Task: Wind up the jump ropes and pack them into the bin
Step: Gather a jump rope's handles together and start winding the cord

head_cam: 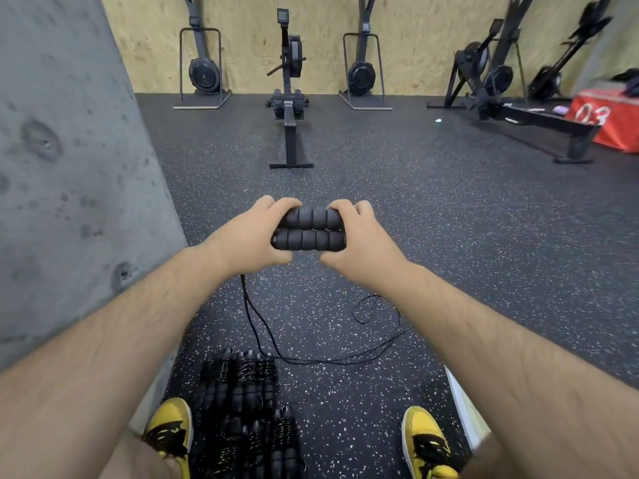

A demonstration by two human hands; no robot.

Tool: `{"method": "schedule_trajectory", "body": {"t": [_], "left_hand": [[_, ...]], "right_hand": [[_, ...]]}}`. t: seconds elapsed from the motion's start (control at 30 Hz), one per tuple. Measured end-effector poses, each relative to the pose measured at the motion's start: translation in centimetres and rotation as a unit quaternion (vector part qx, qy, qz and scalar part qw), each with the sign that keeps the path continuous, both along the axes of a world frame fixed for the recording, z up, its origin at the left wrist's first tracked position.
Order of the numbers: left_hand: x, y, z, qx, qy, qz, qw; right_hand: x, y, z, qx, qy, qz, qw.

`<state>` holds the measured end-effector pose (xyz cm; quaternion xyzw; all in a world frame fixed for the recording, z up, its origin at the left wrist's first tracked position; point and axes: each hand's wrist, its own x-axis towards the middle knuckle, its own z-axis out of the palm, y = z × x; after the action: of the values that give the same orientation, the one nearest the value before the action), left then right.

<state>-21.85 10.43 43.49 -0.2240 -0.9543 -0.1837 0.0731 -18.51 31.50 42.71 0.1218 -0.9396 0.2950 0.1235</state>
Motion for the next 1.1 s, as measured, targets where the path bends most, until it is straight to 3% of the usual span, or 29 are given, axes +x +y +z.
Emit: {"method": "schedule_trajectory", "body": {"t": [0.17,0.53,0.7,0.87,0.97,1.1], "left_hand": [[0.2,0.6,0.1,-0.030,0.030,-0.006,0.999],[0.6,1.7,-0.1,-0.101,0.120,-0.010,0.988],[1.0,1.4,0.1,-0.113,0.190,-0.055,0.974],[1.6,0.9,0.4,-0.067,0.194,-0.100,0.974],[1.4,0.7,0.8,-0.067,0.199,-0.099,0.973],[1.3,0.2,1.8,-0.023,0.222,-0.071,0.972]], "right_hand": [[0.0,-0.1,0.1,0.012,0.008,-0.014,1.000],[0.5,-0.5,0.5,0.172,0.082,-0.046,0.981],[0.8,-0.2,1.1,0.149,0.089,0.007,0.985],[1.3,0.4,2.0,0.139,0.093,0.014,0.986],[1.6,0.7,2.0,0.060,0.093,0.031,0.993],[1.7,0.9,1.7,-0.229,0.035,0.031,0.972]]}}
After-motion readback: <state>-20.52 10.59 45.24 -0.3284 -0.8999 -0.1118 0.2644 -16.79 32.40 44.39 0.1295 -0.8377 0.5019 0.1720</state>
